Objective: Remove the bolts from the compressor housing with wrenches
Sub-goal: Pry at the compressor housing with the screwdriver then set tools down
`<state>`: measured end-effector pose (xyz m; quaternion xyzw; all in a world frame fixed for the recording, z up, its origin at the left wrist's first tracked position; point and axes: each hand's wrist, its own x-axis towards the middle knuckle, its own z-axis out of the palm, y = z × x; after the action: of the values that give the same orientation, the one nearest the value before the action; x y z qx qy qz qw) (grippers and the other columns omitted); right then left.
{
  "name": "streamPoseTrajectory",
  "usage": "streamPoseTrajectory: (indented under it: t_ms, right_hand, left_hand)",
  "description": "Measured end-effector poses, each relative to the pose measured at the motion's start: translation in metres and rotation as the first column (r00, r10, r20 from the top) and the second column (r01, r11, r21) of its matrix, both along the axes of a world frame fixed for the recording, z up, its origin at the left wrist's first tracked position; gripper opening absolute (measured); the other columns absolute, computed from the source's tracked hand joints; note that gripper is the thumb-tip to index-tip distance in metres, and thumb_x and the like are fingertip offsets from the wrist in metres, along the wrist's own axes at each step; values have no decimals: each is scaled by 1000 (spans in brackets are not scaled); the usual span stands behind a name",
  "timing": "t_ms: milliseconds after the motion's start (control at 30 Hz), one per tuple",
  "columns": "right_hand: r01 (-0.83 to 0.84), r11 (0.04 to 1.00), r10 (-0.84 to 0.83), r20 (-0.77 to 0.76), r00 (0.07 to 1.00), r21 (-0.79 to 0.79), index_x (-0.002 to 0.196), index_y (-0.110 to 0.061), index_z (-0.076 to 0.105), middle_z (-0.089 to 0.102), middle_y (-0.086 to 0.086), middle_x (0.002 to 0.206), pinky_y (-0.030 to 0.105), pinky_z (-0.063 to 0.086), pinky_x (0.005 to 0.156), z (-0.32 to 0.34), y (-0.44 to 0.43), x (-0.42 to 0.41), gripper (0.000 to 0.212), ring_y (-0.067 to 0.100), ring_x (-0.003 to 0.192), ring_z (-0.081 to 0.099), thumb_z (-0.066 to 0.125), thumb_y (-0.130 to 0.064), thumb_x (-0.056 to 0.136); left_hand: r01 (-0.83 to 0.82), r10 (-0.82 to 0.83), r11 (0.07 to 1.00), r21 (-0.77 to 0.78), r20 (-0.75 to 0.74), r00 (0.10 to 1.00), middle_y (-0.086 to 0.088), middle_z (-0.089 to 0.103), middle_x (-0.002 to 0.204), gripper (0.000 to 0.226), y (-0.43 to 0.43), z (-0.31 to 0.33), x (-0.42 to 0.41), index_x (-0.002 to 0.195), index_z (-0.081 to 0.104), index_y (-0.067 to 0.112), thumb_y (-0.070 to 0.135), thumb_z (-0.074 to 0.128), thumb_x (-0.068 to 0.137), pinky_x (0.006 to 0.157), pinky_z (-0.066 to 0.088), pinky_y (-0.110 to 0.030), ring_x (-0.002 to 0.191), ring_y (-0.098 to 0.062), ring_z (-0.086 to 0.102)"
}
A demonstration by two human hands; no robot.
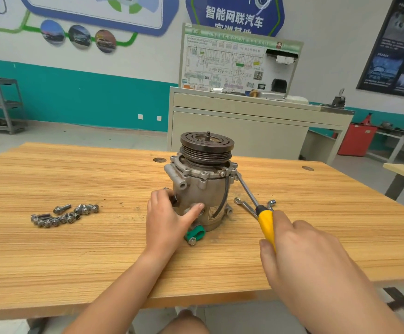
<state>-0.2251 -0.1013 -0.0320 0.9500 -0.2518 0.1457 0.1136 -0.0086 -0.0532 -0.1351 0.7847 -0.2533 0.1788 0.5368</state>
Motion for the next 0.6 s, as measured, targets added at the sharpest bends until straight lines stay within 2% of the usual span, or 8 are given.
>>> streamPoseTrajectory:
  t_ms: [100,167,233,267,367,467,533,600]
  right_hand:
    - [16,997,-21,69,997,70,140,-14,8,43,-3,102,20,27,59,-20,8,9,51,14,100,56,27,-35,97]
    - [55,987,-66,71,995,148,143,-14,1,44,-3,113,19,25,64,-40,14,13,56,12,104,55,21,-40,98]
    - [123,974,-149,126,981,191,145,-13,-1,43,-5,113,17,24,64,-54,18,16,61,10,104,55,21,-43,97]
    - [154,966,-192,177,965,207,145,-8,2,45,-5,111,18,24,62,-58,19,19,64,10,100,56,26,-43,96]
    - [110,962,-185,299,936,251,140,-1,31,53,0,93,20,21,50,-64,21,21,67,16,78,63,55,-34,87]
    - [55,949,-149,289,946,311,145,-20,-2,30,-10,99,16,23,62,-67,17,16,60,3,100,50,21,-45,96]
    - [7,943,-114,299,947,334,143,-27,-4,31,-10,100,17,24,66,-62,6,13,55,5,105,47,19,-45,97]
    - [-23,905,-126,319,939,425,144,-28,7,43,-7,112,22,28,70,-58,-10,6,53,10,107,47,27,-42,97]
  left_hand:
    - [-7,7,1000,-2,21,1000,3,45,103,63,0,-1,0,110,52,8,47,77,67,81,35,-23,97,-11,40]
    - [-6,6,1000,2,25,1000,3,44,103,63,0,-2,0,110,51,8,48,76,67,80,34,-23,97,-10,39]
    - [-4,4,1000,3,26,1000,4,44,102,63,-1,-2,0,109,51,9,50,74,67,80,34,-23,96,-10,39]
    - [-5,4,1000,5,26,1000,4,44,102,63,-1,-2,0,109,51,9,51,73,67,79,35,-23,96,-10,40]
    - [-4,4,1000,15,17,1000,3,44,103,64,0,-2,-1,110,51,9,51,73,67,81,39,-27,98,-14,44]
    - [-14,14,1000,19,21,1000,2,44,102,62,0,0,-3,109,51,8,48,75,68,81,41,-29,99,-17,45]
    - [-21,21,1000,23,17,1000,1,45,102,60,1,1,-5,107,51,8,47,76,68,81,40,-28,99,-18,45]
    - [-16,16,999,37,13,1000,0,47,102,58,4,2,-6,107,51,9,47,76,70,81,40,-28,99,-18,46]
